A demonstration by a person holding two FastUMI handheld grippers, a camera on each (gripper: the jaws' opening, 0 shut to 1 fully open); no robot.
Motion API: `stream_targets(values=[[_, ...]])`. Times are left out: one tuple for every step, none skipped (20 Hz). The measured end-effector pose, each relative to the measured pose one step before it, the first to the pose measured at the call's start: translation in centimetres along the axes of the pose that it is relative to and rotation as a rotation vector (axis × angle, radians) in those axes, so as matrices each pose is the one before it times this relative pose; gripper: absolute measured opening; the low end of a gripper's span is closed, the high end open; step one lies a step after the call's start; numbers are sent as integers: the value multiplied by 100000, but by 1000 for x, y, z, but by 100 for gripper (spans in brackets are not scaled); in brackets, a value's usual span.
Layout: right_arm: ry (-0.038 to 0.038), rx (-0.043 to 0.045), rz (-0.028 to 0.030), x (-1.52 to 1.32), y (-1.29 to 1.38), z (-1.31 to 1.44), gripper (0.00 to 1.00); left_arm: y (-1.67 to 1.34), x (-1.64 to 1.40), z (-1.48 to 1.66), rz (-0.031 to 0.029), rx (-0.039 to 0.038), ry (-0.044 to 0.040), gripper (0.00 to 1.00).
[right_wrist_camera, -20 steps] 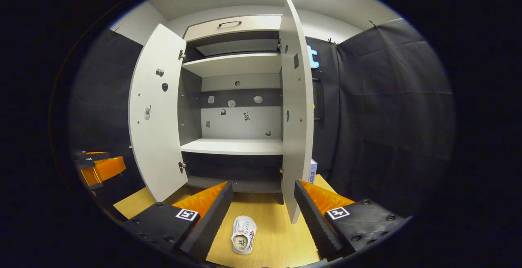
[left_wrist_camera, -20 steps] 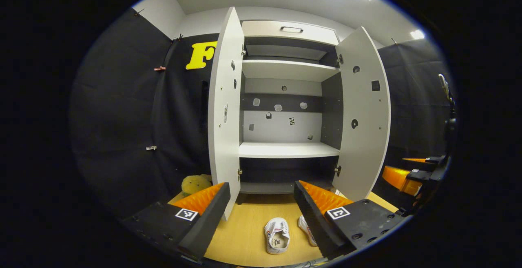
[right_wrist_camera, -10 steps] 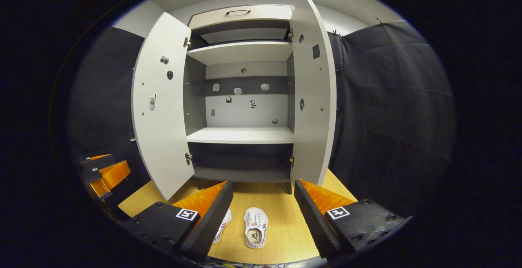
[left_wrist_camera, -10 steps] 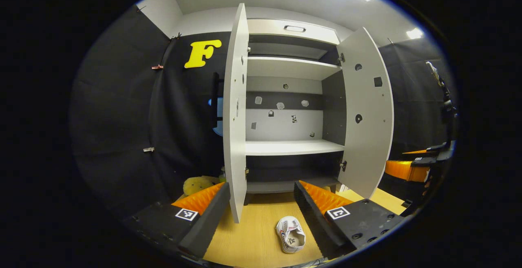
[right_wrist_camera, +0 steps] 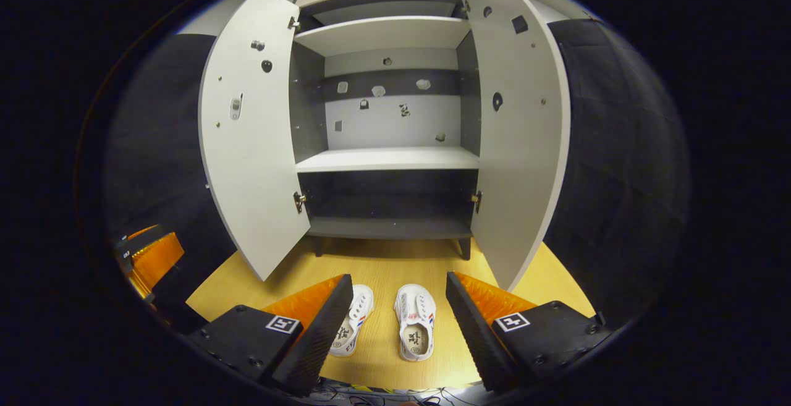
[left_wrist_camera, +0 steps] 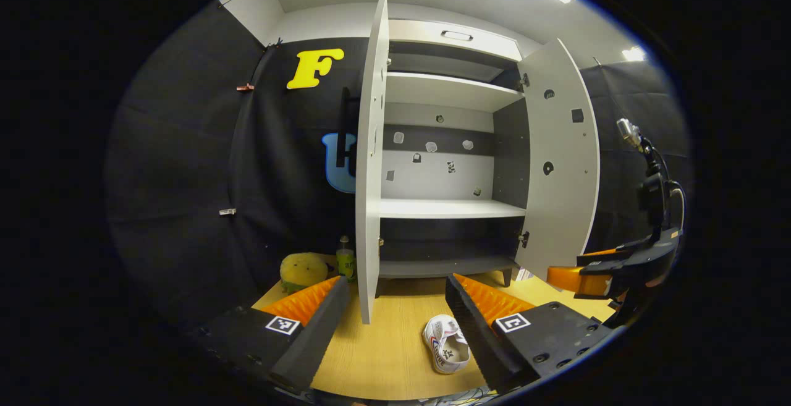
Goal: Grab one shoe with the right hand and put it into the shoe cabinet, grab the other shoe with the left hand and put it into the shoe cabinet; then close the right door with the right hand and the left door with the left hand.
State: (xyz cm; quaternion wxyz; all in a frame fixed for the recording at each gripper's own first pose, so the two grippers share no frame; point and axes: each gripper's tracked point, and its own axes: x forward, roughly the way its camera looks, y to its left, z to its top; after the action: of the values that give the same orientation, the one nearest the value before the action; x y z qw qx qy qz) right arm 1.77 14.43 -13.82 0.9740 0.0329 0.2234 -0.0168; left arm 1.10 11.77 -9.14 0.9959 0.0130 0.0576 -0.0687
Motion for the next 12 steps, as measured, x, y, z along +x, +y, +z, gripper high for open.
stream_targets(values=[[3103, 849, 555, 744, 144, -1312, 98, 151, -50, -220, 277, -653, 1132, 99], [2845, 906, 753, 739, 43, -1308, 98, 262, -118, -93, 500, -117, 944, 99], [2967, 1045, 1219, 949, 66, -1371, 98, 411, -52, -104, 1054, 607, 664, 99], [3111, 1231, 1475, 1048, 103, -1224, 98, 428, 41, -30, 1534, 1060, 634, 99], [3699, 1781, 1331, 1048, -79, -1388, 99, 302, 137, -177, 1535, 1133, 905, 99], [3498, 2089, 1162, 1016, -129, -1164, 99, 110, 175, -207, 1248, 878, 1560, 99], [3381, 1277, 1041, 838, -87, -1207, 99, 57, 96, -334, 1467, 372, 2231, 98], [2715, 64, 1162, 877, -60, -1090, 99, 63, 180, -155, 1438, -355, 1717, 99], [1863, -1210, 628, 839, 1, -1040, 99, -148, 157, -42, 435, -1010, 881, 99], [1964, -2351, -267, 1070, -339, -903, 99, -402, 270, -96, -158, -1151, 798, 99], [2444, -2514, -838, 1050, -346, -911, 99, -341, 327, -486, -298, -645, 1242, 98], [1968, -1586, -834, 795, -315, -1002, 99, -264, 362, -474, -373, -24, 1363, 99]])
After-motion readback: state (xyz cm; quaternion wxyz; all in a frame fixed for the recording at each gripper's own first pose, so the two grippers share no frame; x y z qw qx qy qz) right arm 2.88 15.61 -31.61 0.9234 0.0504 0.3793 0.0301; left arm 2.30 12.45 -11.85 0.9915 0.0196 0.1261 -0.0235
